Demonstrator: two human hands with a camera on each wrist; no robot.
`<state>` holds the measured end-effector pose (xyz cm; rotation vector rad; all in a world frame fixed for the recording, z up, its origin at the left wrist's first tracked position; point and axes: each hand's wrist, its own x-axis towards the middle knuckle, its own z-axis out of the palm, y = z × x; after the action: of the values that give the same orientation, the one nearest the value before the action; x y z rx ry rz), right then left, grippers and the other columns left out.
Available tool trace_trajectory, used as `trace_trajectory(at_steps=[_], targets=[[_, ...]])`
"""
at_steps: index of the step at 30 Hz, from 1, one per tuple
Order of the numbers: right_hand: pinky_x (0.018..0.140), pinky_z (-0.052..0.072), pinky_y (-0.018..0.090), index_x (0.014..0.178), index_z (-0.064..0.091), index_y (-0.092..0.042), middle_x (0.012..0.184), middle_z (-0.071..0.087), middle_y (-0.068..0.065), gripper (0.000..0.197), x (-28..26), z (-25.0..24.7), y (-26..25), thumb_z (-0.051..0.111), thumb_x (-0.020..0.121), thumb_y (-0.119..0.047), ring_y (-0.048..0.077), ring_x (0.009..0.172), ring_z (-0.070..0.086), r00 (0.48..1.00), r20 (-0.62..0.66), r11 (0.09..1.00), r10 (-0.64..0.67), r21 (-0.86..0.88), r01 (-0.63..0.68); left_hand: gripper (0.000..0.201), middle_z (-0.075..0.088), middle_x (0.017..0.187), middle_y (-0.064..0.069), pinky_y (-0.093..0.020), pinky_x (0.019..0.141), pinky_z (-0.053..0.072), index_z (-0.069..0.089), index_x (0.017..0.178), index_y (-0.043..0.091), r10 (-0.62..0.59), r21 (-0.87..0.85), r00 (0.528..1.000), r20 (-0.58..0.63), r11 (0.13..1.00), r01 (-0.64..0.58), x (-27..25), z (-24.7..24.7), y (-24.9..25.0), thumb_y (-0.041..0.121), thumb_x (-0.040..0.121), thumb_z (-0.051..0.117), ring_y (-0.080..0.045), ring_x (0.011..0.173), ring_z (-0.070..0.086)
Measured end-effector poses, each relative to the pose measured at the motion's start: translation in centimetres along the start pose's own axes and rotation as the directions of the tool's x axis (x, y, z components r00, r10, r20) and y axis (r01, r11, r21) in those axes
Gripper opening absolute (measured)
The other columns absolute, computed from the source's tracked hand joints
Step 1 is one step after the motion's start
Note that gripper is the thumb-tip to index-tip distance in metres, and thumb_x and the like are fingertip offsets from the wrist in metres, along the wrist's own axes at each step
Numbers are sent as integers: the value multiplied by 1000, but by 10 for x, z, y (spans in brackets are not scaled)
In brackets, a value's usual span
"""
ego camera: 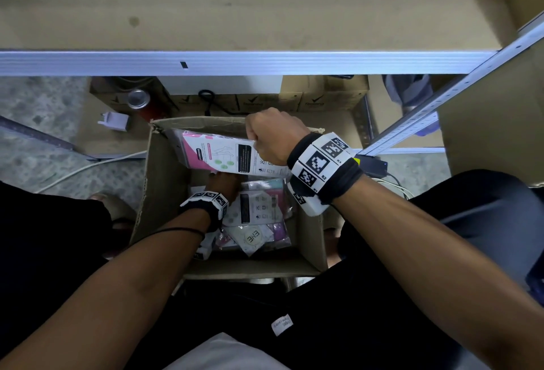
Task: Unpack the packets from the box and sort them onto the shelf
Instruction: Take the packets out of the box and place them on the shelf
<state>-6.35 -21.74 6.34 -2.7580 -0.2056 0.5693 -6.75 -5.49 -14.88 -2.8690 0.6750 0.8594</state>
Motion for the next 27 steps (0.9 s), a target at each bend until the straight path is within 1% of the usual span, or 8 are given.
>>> trace_trajectory(at_steps=[4,7,11,15,17,21,24,27], targets=[[74,48,38,101,55,-15,106,56,8,17,5,-2,1,55,88,-4,28,89,57,1000,7,1000,-7,-21,7,30,66,124,-13,-41,99,48,63,122,14,28,-86,999,32,996,-25,-7,-5,-7,12,93,58,-32,117,61],[74,48,38,101,56,-15,107,57,8,16,10,-4,2,56,88,-5,29,90,57,1000,6,999,15,-51,-15,37,65,123,-17,-42,96,49,59,122,14,49,-187,996,68,982,-35,-17,-11,-12,11,87,69,-34,115,60],[82,52,41,102,57,-15,110,57,8,17,14,-6,4,56,88,-5,30,95,58,999,9,995,49,-86,-48,30,68,118,-17,-41,96,51,67,115,11,54,-188,992,115,982,-31,-32,-23,-13,16,86,73,-33,111,63],[85,52,41,104,59,-14,111,59,8,18,14,-3,4,54,88,-6,30,97,59,997,0,990,77,-119,-77,17,74,109,-10,-29,89,49,73,102,12,97,-157,993,72,984,-84,-45,-37,-10,9,86,70,-28,107,66],[87,53,42,106,60,-12,113,59,10,19,12,-1,4,56,88,-6,32,100,60,996,10,987,87,-138,-85,16,74,107,-8,-30,85,47,73,100,14,113,-113,992,50,988,-107,-53,-48,-7,7,88,65,-28,105,67],[89,53,42,108,61,-12,117,58,12,20,4,6,-1,59,89,-8,34,103,61,993,8,978,121,-170,-118,17,73,104,-6,-37,84,53,73,98,17,171,-24,985,7,985,-171,-69,-71,-5,11,88,62,-29,100,68],[92,51,42,113,60,-14,122,56,11,24,-4,13,-6,58,90,-9,34,109,59,987,-30,969,157,-190,-159,18,71,109,-8,-34,81,49,73,104,16,214,-14,975,-54,976,-215,-81,-91,-5,13,89,64,-30,102,67],[93,50,44,113,60,-15,122,56,11,24,-17,16,-12,56,90,-9,35,110,60,984,-60,962,167,-207,-176,16,71,106,-8,-32,79,47,72,100,17,239,-31,966,-101,969,-244,-98,-112,-7,11,89,63,-30,100,66]])
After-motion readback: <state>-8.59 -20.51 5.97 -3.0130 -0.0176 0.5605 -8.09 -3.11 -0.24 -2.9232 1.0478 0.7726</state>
